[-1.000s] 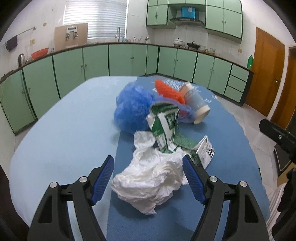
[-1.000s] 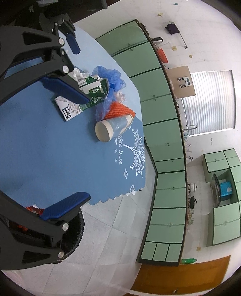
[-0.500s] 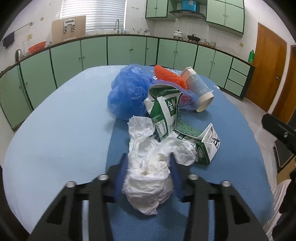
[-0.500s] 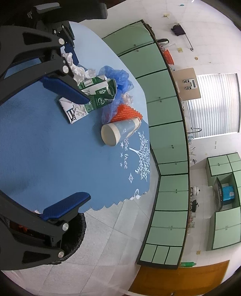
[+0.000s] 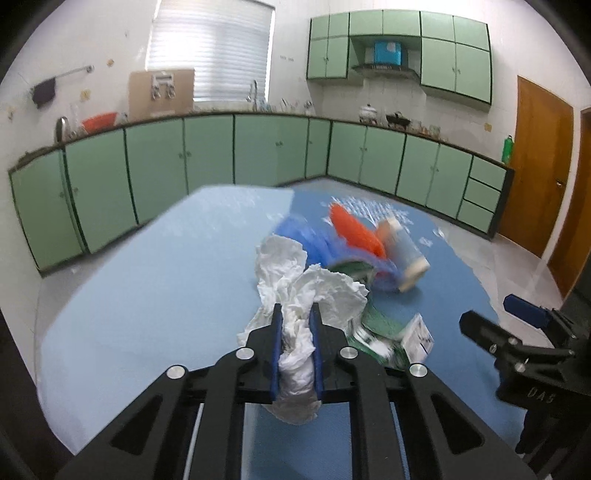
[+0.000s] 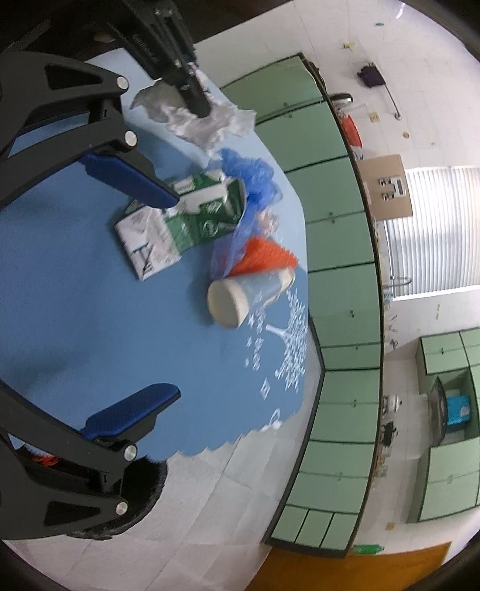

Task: Collect trash
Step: 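Return to the table and grasp the crumpled white tissue with the left gripper, then grasp the green-white milk carton with the right gripper while the left gripper holds the tissue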

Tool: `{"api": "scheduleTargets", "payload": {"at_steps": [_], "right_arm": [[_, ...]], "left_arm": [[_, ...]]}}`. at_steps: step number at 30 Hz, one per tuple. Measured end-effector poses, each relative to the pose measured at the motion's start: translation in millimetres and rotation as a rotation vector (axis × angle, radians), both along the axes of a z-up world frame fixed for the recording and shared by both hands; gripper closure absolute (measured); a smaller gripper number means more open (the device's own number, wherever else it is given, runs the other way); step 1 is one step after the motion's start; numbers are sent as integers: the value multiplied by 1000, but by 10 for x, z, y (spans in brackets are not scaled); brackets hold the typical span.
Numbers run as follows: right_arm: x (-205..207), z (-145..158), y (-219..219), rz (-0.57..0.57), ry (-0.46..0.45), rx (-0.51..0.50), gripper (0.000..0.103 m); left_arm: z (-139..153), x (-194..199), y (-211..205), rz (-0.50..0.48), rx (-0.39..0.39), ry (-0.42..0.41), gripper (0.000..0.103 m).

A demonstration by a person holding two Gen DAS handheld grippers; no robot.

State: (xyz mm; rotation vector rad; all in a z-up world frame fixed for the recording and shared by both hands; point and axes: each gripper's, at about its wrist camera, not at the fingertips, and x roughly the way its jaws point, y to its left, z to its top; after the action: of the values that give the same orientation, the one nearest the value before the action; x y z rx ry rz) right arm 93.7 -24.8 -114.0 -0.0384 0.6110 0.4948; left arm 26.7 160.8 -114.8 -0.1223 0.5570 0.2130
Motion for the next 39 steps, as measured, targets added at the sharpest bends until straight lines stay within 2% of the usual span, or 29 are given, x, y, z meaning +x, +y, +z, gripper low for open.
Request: {"api": "scheduleTargets", "payload": {"at_steps": [3, 13, 17, 23, 29, 31, 32, 39], "right_arm": [[40, 45, 178, 46, -14, 1, 10], [187, -65, 585, 121, 31, -24, 10], [217, -145, 593, 115, 49, -52, 10], [219, -347, 506, 117, 123, -79, 10], [207, -406, 550, 150, 146, -84, 10], [216, -419, 557, 165, 158, -87, 21], [224, -435, 558, 177, 170, -90, 32], [188, -390, 505, 194, 168, -69, 43]], "left_arm": [[16, 26, 85, 31, 28, 1, 90], [-239, 37, 343, 93, -1, 73, 90], [-293, 43, 413, 96, -13, 80, 90], [-343, 104, 371, 69, -30, 88, 90], [-391, 134, 291, 53, -28, 105, 90], [-394, 134, 306, 59, -33, 110, 90], [-393, 133, 320, 65, -34, 110, 90], [-384, 159, 340, 69, -29, 112, 90]]}}
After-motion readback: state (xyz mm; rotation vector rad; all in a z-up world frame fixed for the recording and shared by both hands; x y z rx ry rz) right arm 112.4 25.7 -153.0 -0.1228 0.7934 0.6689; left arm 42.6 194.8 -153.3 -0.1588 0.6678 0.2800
